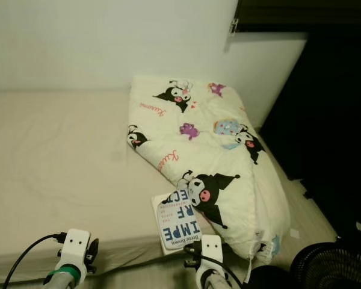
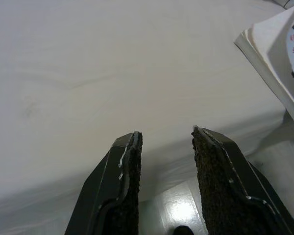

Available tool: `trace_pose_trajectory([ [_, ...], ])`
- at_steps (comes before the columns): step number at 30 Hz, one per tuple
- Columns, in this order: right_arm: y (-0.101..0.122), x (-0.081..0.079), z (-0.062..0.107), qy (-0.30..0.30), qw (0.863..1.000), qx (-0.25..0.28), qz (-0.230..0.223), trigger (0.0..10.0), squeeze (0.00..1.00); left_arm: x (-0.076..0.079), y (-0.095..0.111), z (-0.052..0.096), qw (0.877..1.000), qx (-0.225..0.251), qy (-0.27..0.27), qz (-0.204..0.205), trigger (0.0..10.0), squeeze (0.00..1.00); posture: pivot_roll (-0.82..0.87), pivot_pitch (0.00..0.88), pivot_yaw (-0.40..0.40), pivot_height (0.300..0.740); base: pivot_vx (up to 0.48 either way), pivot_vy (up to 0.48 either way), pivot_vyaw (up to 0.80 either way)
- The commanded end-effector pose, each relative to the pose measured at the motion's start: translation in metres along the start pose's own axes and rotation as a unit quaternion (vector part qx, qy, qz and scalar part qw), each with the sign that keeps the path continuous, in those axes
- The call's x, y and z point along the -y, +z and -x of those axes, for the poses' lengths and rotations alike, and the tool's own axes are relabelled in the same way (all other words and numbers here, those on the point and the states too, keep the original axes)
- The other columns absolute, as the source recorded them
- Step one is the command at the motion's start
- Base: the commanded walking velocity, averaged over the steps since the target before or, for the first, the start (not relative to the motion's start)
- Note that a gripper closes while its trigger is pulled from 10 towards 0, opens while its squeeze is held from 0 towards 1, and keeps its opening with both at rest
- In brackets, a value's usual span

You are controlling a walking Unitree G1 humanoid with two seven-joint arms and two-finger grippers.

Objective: Clean up the room

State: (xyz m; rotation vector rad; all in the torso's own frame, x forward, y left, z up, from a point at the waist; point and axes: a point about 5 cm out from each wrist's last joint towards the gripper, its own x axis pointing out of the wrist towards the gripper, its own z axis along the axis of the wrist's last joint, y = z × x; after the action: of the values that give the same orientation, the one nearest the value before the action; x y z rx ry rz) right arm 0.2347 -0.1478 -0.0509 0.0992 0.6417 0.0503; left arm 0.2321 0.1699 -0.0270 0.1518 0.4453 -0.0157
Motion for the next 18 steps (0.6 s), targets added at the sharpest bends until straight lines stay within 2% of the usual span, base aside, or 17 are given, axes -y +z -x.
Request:
trace_pose_trajectory([
  [1,-0.0044,0.0009,0.0012,-0.004,1.0,-0.01,-0.004,10.0,0.0,0.0015,-0.0029,0.0015,1.0,-0.007,0.0,-0.001,10.0,0.0,0.06,0.022,0.005,0.74,0.0,0.0,0.0],
  [10,-0.0022,-0.0011,0.0002,-0.001,1.0,-0.007,-0.007,10.0,0.0,-0.0011,0.0016,-0.0007,1.0,0.001,0.006,0.0,10.0,0.0,0.06,0.017,0.002,0.74,0.0,0.0,0.0],
  [18,0.004,-0.0019,-0.002,0.0,1.0,0.002,-0.015,10.0,0.0,-0.0014,0.0052,-0.0029,1.0,0.006,0.007,-0.002,10.0,0.0,0.06,0.01,0.007,0.711,0.0,0.0,0.0],
])
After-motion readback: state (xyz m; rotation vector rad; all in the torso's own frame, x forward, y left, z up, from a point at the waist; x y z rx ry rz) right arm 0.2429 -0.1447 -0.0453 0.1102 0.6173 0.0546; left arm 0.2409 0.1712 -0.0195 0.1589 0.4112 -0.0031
